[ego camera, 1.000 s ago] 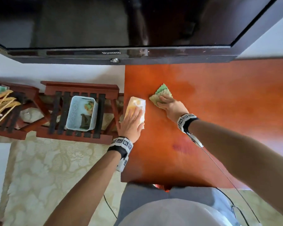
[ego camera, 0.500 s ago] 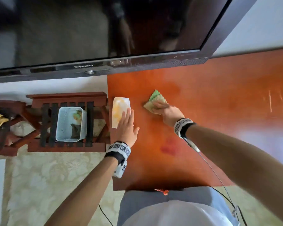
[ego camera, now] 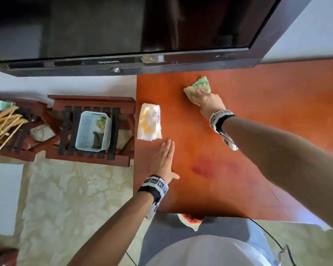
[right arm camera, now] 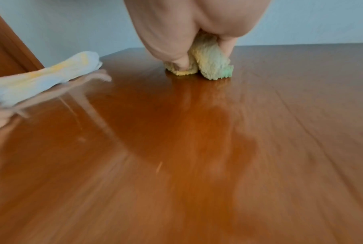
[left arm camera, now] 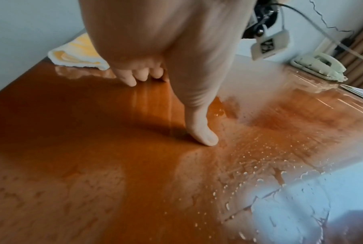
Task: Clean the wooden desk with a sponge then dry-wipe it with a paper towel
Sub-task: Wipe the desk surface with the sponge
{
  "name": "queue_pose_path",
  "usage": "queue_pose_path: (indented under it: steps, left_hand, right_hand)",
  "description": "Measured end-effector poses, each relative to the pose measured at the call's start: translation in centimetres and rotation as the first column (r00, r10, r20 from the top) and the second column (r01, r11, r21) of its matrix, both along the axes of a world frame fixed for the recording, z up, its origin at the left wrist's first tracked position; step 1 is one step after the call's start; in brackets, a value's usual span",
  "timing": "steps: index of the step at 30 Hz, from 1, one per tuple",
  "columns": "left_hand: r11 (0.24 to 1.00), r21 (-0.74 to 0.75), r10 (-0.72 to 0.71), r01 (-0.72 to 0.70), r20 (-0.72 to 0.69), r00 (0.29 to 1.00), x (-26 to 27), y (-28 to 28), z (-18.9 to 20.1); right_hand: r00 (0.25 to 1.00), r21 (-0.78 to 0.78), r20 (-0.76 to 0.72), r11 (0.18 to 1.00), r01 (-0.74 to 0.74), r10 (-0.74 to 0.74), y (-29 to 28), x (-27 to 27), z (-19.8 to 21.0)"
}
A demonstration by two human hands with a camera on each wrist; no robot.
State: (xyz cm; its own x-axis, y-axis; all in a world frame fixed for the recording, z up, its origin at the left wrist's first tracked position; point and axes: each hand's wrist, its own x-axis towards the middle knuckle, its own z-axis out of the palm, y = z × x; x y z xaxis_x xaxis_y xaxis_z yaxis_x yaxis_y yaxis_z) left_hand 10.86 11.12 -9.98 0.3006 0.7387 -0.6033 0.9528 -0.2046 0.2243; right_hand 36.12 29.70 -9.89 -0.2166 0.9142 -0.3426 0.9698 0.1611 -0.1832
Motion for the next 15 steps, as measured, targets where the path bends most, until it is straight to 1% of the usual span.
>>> queue_pose_path:
  steps: [2,4,8,10,12,14,15]
  left_hand:
    - [1.000,-0.012,-0.022,0.022,-0.014,1.000,-0.1,0.2,0.3]
    - [0.999,-0.014,-0.038,0.037,-0.028,0.999,0.0,0.5,0.9]
    - [0.996,0.001,-0.086,0.086,-0.025,0.996,0.6,0.5,2.3]
    - [0.995,-0.016,-0.098,0.098,0.018,0.995,1.2,0.6,2.8]
    - [0.989,-0.005,-0.150,0.150,0.019,0.989,1.8,0.7,3.2]
    - [0.981,0.008,-0.192,0.192,0.002,0.981,2.6,0.9,3.3]
    - [0.980,0.009,-0.199,0.199,-0.007,0.980,3.0,1.0,3.2]
  right_hand:
    - [1.000,-0.043,0.015,0.999,-0.014,0.015,-4.7,-0.1,1.1]
    - [0.998,-0.108,0.027,0.993,-0.057,0.060,-9.6,-0.1,1.5]
    - [0.997,-0.169,-0.017,0.982,-0.079,0.078,-20.7,-0.9,2.3]
    - [0.984,-0.229,-0.021,0.957,-0.179,0.179,-25.6,-1.4,2.4]
    - [0.963,-0.286,-0.023,0.921,-0.263,0.268,-28.5,-1.3,2.2]
    - [0.946,-0.293,-0.022,0.903,-0.315,0.323,-29.1,-1.0,2.2]
    - [0.945,-0.294,-0.022,0.901,-0.319,0.327,-28.8,-0.7,2.4]
